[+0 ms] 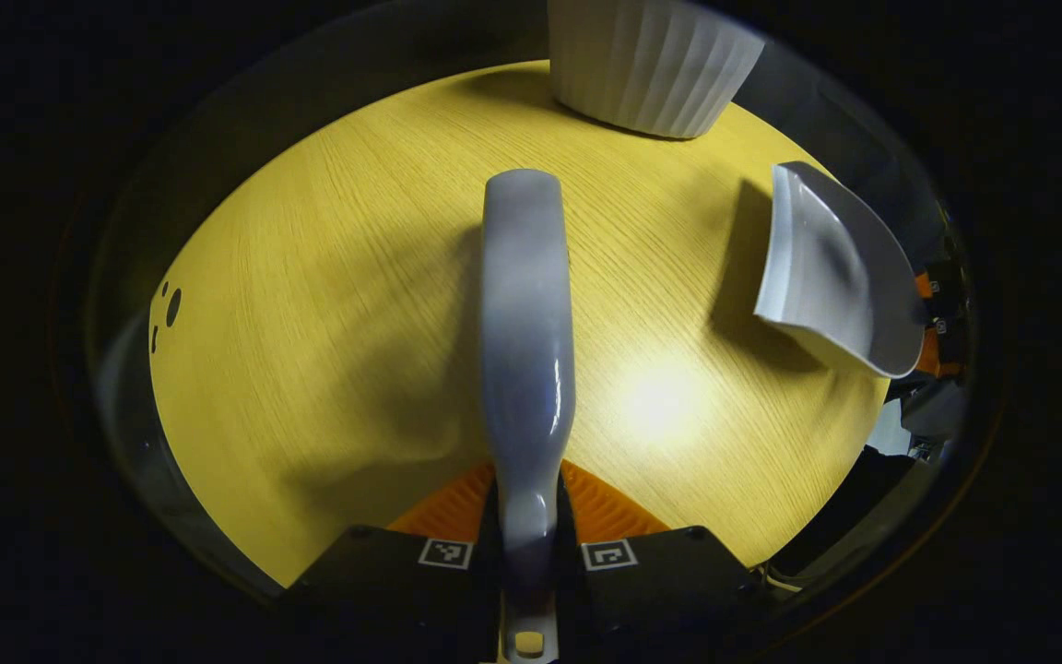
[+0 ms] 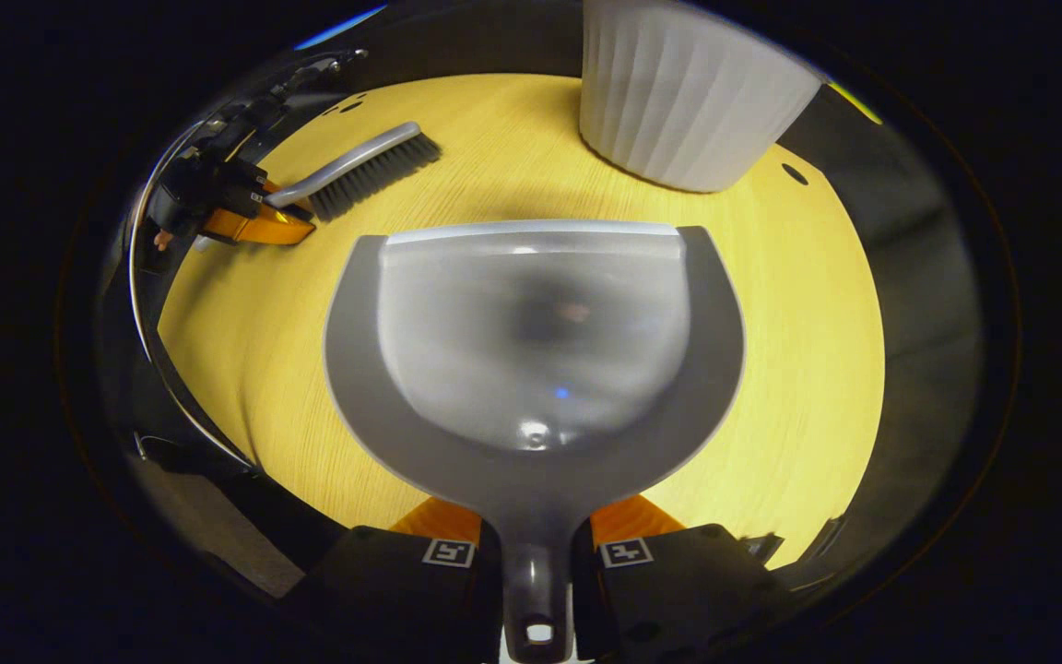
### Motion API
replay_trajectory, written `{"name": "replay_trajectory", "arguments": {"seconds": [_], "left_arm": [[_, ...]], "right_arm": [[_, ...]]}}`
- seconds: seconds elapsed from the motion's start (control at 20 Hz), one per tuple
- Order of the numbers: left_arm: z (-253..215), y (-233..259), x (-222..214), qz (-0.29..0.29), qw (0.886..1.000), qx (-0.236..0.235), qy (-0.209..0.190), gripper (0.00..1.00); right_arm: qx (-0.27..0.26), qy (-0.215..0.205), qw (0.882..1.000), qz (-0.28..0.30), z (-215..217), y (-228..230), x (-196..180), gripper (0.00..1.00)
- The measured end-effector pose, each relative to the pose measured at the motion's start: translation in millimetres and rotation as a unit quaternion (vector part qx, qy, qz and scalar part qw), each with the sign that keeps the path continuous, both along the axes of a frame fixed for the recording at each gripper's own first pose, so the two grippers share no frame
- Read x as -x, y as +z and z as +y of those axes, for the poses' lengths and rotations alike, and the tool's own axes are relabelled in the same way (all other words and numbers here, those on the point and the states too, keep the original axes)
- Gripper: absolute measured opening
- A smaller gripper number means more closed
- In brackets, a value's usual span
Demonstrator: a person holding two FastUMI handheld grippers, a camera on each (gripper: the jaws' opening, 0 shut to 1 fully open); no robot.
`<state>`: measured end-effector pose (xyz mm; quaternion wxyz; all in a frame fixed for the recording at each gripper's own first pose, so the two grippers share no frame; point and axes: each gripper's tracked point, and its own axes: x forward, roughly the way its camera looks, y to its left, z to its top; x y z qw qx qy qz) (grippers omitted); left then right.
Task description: Pick up the small broom and dustpan from the desktop, sweep the trash into the dustpan with the broom, and then empty the trash into the garbage bin.
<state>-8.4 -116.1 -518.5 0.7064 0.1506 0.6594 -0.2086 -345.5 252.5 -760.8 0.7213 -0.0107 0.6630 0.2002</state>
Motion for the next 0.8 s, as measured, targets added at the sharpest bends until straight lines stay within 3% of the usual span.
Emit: {"name": "replay_trajectory", "arguments": {"seconds": [0.25, 0.35, 0.65, 0.8], "left_arm": [[0, 0, -1, 0.002, 1.000, 0.000, -0.002, 0.29], [0, 0, -1, 0.002, 1.000, 0.001, -0.003, 0.26], [1, 0, -1, 0.005, 1.000, -0.002, -0.010, 0.29], [1, 0, 1, 0.008, 1.000, -0.003, -0.016, 0.31]], "right_arm": [[0.012, 0.015, 1.000, 0.016, 1, -14, 7, 0.35], [0.012, 0.009, 1.000, 0.006, 1, -16, 3, 0.35], [-0.001, -0.007, 1.000, -0.002, 12, -21, -3, 0.36], [-0.011, -0.032, 0.999, -0.006, 14, -17, -12, 0.43]]}}
